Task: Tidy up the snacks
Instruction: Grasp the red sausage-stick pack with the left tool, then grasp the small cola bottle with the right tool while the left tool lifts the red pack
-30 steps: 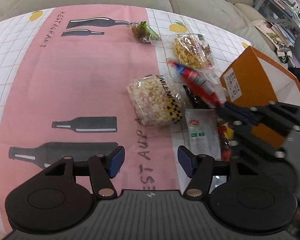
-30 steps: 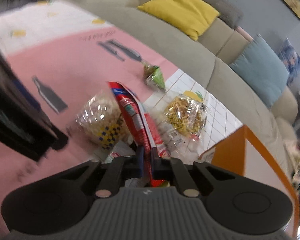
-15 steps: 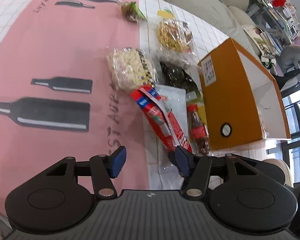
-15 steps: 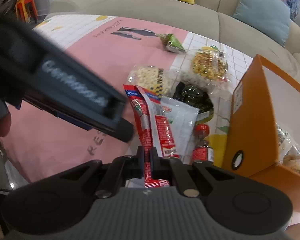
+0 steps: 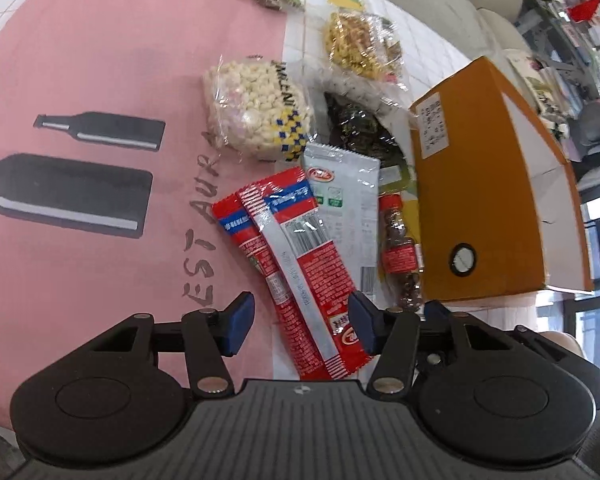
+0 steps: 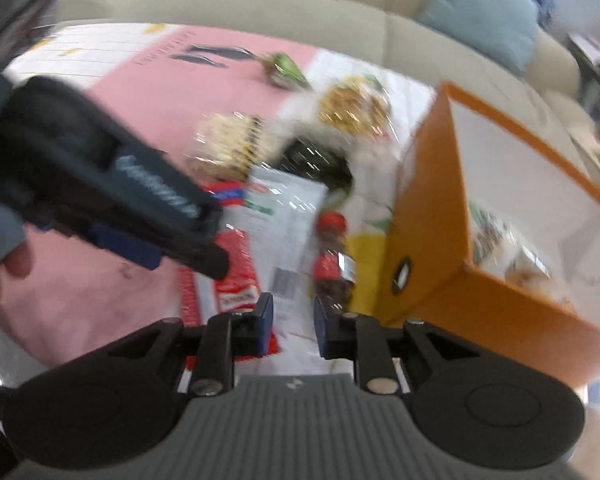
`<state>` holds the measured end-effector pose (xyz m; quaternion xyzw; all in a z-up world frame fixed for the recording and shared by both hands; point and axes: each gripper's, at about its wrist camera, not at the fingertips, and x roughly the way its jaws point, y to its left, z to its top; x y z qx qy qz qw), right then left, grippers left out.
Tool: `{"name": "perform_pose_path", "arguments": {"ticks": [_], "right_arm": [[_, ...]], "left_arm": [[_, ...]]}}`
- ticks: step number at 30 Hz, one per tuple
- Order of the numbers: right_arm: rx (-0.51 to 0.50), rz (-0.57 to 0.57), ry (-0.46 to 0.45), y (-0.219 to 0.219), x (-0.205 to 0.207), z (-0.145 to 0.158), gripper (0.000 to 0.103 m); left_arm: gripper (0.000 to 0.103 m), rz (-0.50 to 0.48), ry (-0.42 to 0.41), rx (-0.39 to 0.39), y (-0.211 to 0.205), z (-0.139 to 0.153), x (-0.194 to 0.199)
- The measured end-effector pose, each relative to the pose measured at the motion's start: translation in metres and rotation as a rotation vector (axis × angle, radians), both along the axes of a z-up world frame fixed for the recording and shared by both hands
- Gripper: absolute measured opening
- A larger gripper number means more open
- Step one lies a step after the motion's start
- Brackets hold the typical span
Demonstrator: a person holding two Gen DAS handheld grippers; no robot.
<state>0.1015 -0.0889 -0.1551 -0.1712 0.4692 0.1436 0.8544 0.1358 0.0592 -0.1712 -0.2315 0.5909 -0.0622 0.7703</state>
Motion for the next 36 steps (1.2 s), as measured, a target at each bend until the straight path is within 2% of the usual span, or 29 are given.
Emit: {"name": "perform_pose_path", "arguments": {"ticks": [6,10,16,20,22,28,31,36], "right_arm": [[-0.037,0.034,0.046,0.009,0.002,-0.017,0.016],[0.030,0.084,0.087,0.011,0.004,-0.021,0.015],[-0.006,0.049,-0.014,0.007,-0.003,-0.012,0.015],[-0.081,0.010,-0.068,0.008,-0.004,-0.012,0.015],[-0.099,-0.006,-0.068,0.006,0.000,-0.017,0.020],[-0.147,-0.030,-0.072,0.005,0.009,-0.027,0.030],[-0.168,-0.035,-0.045,0.007,0.011,-0.034,0.031],[-0.123,-0.050,-0.017,0.006,0.010,-0.032,0.027]], "left_arm": [[0.065,-0.004,0.038,0.035,-0.010,-0.006,0.004],[0.072,-0.006,0.039,0.065,-0.019,-0.006,0.009],[0.071,-0.061,0.017,0.180,-0.038,-0.003,0.012],[0.063,-0.100,0.004,0.268,-0.049,-0.003,0.014],[0.056,-0.111,0.001,0.271,-0.049,-0.002,0.014],[0.054,-0.152,0.027,0.341,-0.035,-0.001,0.010],[0.060,-0.145,0.039,0.348,-0.026,-0.002,0.009],[0.061,-0.124,-0.003,0.350,-0.021,-0.002,0.007]]}}
